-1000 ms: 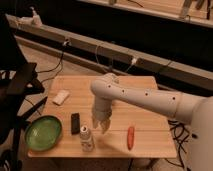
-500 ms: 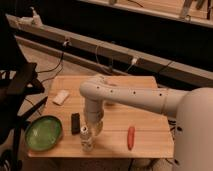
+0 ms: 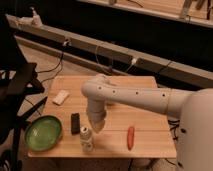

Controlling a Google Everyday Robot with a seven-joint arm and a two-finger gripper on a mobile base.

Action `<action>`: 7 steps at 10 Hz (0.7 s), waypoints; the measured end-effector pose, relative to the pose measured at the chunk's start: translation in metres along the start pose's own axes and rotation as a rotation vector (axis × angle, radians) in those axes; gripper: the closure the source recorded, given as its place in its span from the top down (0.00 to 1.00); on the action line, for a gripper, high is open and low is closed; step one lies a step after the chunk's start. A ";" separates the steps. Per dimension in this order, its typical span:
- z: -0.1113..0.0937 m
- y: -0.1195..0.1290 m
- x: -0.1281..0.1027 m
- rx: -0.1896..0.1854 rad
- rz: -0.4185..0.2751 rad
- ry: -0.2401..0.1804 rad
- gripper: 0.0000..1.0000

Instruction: Knock the bottle over

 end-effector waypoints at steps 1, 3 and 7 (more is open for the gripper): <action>-0.002 0.012 0.011 -0.005 0.029 0.004 0.18; -0.005 0.032 0.025 -0.006 0.063 -0.017 0.18; 0.002 0.062 0.005 -0.015 0.027 -0.116 0.18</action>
